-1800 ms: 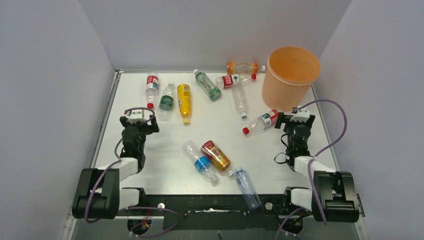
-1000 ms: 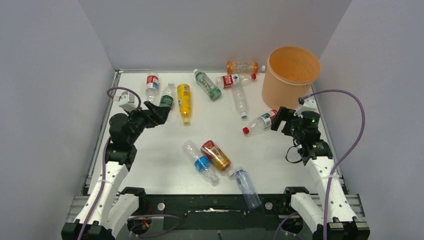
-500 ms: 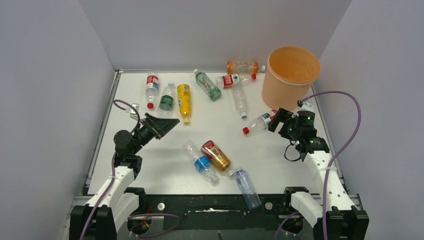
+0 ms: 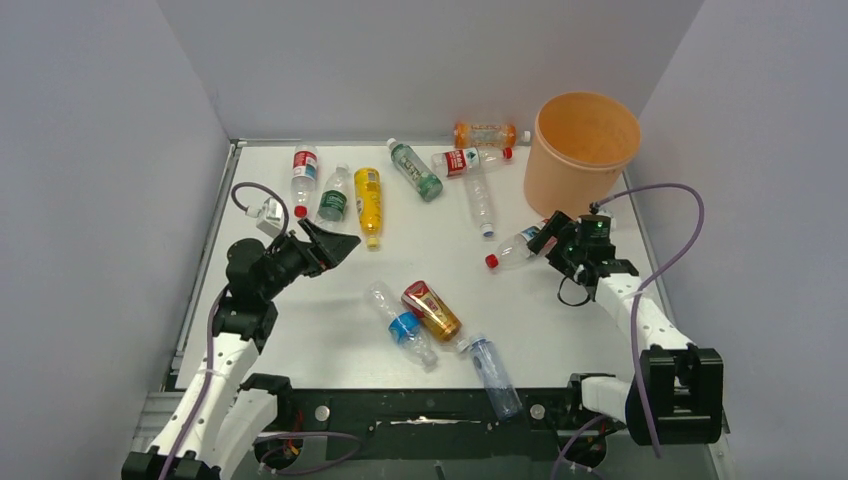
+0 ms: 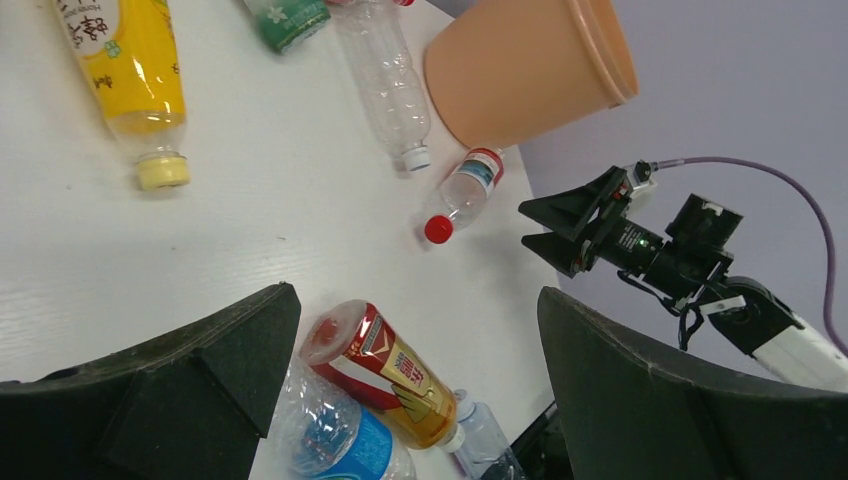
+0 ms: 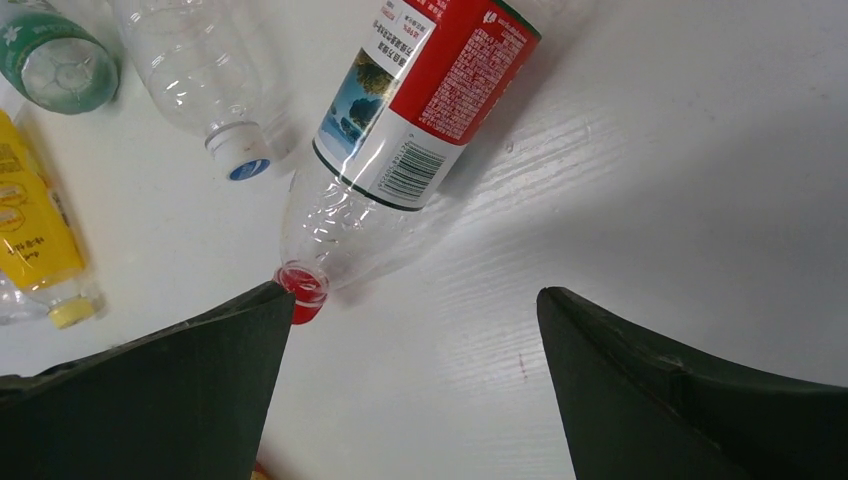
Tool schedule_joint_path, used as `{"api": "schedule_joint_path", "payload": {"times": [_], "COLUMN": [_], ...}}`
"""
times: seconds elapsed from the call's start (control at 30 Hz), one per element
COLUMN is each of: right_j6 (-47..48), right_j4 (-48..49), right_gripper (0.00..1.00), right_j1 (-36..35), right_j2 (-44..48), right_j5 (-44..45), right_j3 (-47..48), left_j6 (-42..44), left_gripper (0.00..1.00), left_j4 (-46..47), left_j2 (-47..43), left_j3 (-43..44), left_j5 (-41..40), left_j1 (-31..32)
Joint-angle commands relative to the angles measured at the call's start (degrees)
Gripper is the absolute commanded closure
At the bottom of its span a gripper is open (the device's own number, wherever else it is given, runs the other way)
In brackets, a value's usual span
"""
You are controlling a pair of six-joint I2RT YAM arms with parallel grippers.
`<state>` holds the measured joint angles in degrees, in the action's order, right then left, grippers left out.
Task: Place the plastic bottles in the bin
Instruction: Pick up the plastic bottle at the center of the board.
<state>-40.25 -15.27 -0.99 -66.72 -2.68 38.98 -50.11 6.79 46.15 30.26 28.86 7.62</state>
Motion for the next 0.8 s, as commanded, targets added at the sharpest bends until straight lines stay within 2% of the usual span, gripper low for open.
{"api": "schedule_joint_path", "payload": {"times": [0.0, 0.17, 0.4, 0.77], "right_j6": [-6.4, -10.1, -13.9, -14.6], "right_j4": [6.9, 9.4, 11.4, 11.5], "right_gripper": [0.02, 0.02, 0.02, 0.02], "right_j1": [-1.1, -2.0, -3.3, -3.3], "right_j2": [-4.2, -8.0, -14.0, -21.5], "right_j5": [-0.3, 1.4, 3.9, 6.1], "right_j3": [1.5, 2.3, 5.1, 9.6], "left_j6": [7.7, 6.7, 6.9, 7.8], "left_gripper": [0.09, 0.09, 0.09, 0.09], "left_j4": [-7.1, -6.0, -6.3, -6.4], "left_j2": [-4.0, -2.6, -2.2, 0.3], "left_j3": [2.2, 2.6, 3.1, 3.6], "left_j5": [-6.9, -4.8, -5.9, -8.7], "left_j1": [1.5, 2.6, 6.1, 10.7]}}
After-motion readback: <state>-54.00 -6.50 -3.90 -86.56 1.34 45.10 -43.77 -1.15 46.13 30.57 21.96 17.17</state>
